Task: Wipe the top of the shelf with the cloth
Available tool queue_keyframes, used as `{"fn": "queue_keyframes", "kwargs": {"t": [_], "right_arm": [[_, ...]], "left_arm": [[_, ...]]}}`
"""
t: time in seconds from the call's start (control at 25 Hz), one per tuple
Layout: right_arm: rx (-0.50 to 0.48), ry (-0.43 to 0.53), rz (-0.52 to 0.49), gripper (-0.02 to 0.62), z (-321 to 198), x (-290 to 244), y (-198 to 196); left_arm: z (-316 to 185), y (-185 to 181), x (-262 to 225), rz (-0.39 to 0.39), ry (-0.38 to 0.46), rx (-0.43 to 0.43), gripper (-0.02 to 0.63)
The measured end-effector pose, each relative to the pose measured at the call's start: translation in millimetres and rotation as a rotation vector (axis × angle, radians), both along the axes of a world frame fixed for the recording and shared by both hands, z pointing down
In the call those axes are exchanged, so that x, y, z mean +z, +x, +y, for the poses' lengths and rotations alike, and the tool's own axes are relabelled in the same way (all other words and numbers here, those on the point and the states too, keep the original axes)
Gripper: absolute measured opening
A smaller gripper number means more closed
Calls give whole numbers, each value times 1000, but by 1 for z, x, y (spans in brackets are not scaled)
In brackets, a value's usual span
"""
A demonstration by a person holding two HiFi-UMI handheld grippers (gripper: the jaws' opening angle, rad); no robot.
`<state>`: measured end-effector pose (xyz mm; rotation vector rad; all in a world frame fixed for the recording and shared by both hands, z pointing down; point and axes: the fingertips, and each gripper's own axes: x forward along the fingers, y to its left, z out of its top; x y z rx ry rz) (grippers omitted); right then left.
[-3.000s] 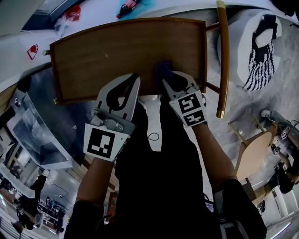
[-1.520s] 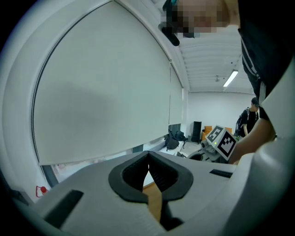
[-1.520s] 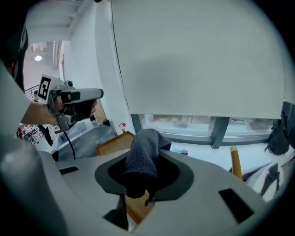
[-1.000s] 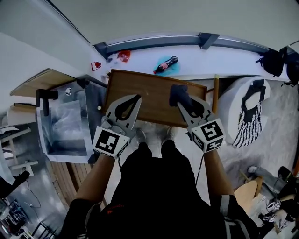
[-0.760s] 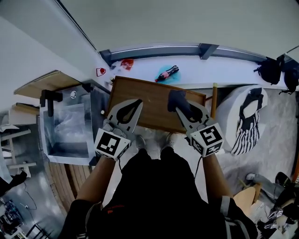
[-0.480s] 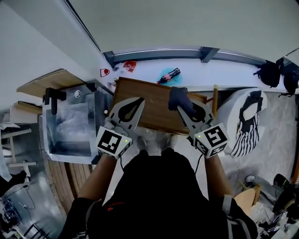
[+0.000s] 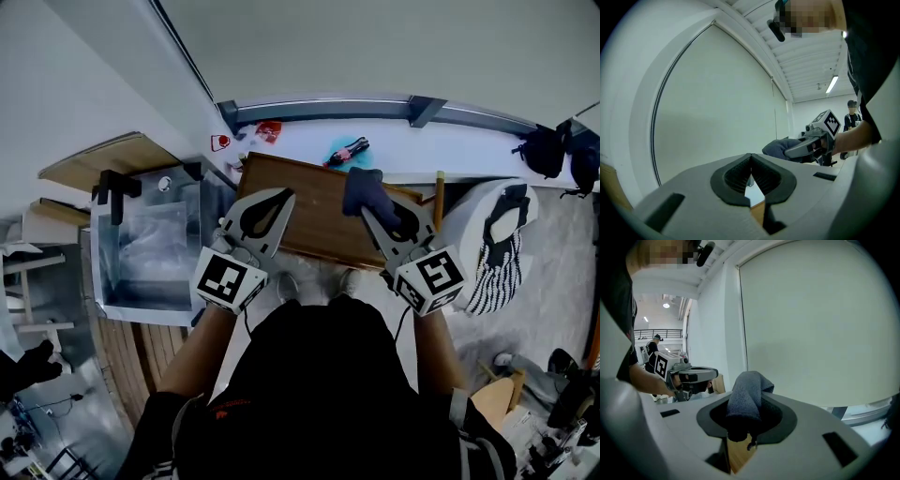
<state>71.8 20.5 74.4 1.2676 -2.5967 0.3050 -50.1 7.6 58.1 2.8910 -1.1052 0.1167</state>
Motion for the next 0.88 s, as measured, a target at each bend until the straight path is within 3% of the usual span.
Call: {"fn": "queue_keyframes", "kwargs": {"t": [0.2, 0.64, 0.88], "right_arm": [[-9, 11, 0, 106, -1, -5, -15], [-30, 11, 7, 106, 0, -5, -37], [-40, 10, 8, 106, 1, -6, -42]], "left_arm": [[-1, -12, -4, 18, 36, 1, 18], [1, -27, 2, 21, -5, -18, 18], [2, -30, 2, 38, 14, -23, 18]]}}
